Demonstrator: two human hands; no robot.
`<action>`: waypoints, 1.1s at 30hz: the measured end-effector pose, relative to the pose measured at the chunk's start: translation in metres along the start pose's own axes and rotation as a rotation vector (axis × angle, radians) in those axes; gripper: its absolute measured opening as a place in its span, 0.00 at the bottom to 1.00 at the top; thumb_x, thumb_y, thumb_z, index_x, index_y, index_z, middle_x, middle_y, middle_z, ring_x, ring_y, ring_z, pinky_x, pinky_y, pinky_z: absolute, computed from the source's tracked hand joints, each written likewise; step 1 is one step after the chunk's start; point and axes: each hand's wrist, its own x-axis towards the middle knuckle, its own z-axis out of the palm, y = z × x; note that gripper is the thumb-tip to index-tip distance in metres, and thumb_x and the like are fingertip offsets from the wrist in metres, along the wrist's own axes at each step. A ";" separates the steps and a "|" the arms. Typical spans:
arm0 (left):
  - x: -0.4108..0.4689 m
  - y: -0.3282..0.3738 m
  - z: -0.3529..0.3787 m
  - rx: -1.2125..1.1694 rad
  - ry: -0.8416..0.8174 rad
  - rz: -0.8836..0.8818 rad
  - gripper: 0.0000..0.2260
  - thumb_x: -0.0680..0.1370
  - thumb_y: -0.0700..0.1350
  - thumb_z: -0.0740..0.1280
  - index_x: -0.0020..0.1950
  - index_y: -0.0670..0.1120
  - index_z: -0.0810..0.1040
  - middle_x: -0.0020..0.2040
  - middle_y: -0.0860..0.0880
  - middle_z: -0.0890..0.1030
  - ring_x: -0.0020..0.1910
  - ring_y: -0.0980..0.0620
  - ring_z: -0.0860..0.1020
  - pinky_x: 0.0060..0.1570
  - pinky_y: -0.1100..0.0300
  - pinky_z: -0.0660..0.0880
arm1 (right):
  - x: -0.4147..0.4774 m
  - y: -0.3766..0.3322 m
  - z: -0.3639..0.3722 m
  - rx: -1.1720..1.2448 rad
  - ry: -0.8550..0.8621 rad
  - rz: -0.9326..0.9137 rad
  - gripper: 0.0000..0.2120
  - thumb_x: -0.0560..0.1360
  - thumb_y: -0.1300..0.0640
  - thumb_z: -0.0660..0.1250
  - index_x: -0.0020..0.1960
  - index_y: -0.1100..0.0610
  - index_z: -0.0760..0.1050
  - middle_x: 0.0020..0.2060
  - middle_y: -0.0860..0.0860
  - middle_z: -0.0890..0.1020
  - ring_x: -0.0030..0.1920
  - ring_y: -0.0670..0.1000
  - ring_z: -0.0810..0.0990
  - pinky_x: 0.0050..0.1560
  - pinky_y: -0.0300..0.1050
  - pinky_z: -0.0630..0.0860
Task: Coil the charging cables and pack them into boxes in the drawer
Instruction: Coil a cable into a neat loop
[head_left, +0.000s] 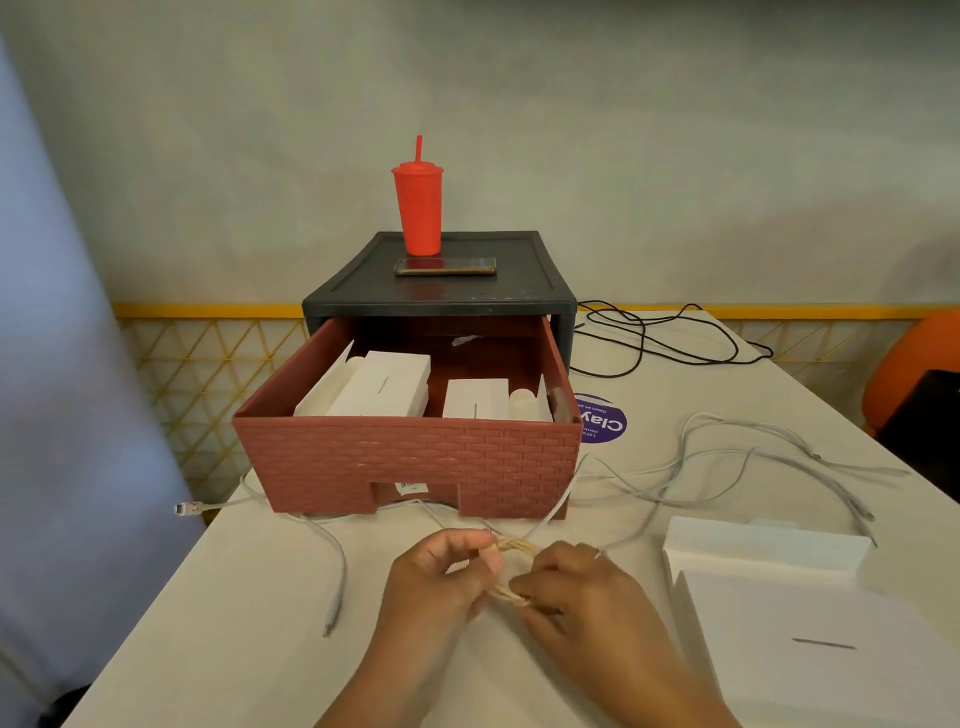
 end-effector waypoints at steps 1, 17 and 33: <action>0.002 -0.006 -0.002 0.033 0.016 0.007 0.10 0.71 0.31 0.70 0.37 0.45 0.81 0.35 0.52 0.83 0.30 0.59 0.78 0.35 0.65 0.75 | -0.004 0.001 0.006 -0.003 -0.025 -0.004 0.07 0.65 0.46 0.63 0.37 0.43 0.80 0.31 0.40 0.76 0.30 0.42 0.73 0.28 0.32 0.68; 0.013 -0.032 -0.015 0.707 -0.084 0.293 0.17 0.73 0.32 0.65 0.41 0.56 0.77 0.47 0.62 0.80 0.46 0.66 0.79 0.48 0.69 0.75 | -0.008 0.011 0.012 0.271 -0.132 0.263 0.20 0.68 0.52 0.72 0.60 0.46 0.76 0.50 0.29 0.66 0.52 0.37 0.71 0.52 0.22 0.62; 0.009 -0.019 -0.020 0.896 -0.056 0.131 0.05 0.72 0.42 0.70 0.42 0.52 0.82 0.33 0.56 0.81 0.21 0.60 0.75 0.28 0.69 0.71 | 0.003 0.010 0.024 0.153 -0.104 0.281 0.13 0.72 0.56 0.66 0.56 0.50 0.78 0.40 0.38 0.70 0.39 0.38 0.69 0.40 0.25 0.64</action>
